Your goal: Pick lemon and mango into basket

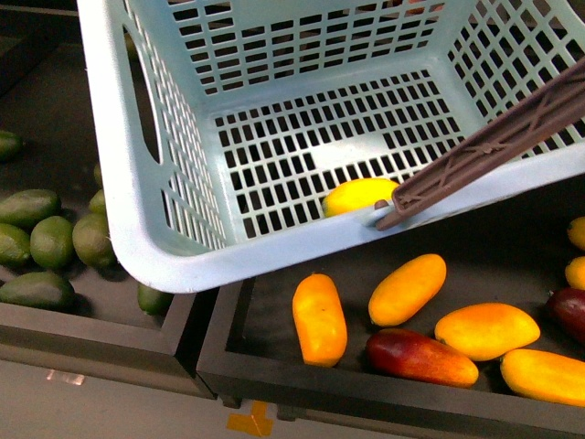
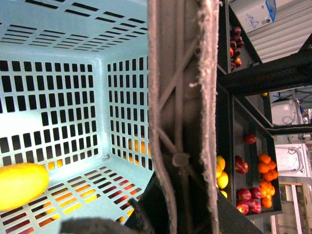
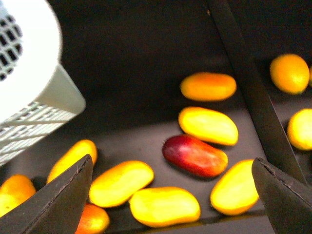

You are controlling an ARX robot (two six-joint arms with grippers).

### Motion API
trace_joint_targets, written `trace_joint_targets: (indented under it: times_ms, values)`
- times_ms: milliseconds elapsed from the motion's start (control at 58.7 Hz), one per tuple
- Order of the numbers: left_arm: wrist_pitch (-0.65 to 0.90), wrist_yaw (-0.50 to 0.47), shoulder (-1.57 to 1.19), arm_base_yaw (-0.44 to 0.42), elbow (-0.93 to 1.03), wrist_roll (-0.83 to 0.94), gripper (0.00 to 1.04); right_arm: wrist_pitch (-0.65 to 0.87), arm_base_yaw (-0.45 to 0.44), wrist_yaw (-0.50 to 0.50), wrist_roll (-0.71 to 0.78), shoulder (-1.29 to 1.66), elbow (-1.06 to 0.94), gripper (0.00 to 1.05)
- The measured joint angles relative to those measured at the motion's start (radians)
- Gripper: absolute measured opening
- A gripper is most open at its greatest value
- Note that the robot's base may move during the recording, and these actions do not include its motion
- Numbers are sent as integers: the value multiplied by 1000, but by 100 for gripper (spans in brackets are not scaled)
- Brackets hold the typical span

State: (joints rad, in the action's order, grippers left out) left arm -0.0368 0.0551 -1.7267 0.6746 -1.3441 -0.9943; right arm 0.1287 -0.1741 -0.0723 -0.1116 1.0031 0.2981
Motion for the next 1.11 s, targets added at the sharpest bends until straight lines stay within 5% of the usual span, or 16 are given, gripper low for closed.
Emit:
trace_joint_targets:
  times_ms: [170,357,715,1107]
  values:
    - [0,-3,0,0,0,-8,5,245,-216,114,192,346,106,96]
    - [0,-16,0,-5,0,-2,5,425,-309,204,466,724,273,96]
    - [0,-3,0,-4,0,-3,5,234,-343,245,943,1072,503,96]
    - [0,-7,0,-4,0,-2,5,146,-340,219,1029,1282,668,96]
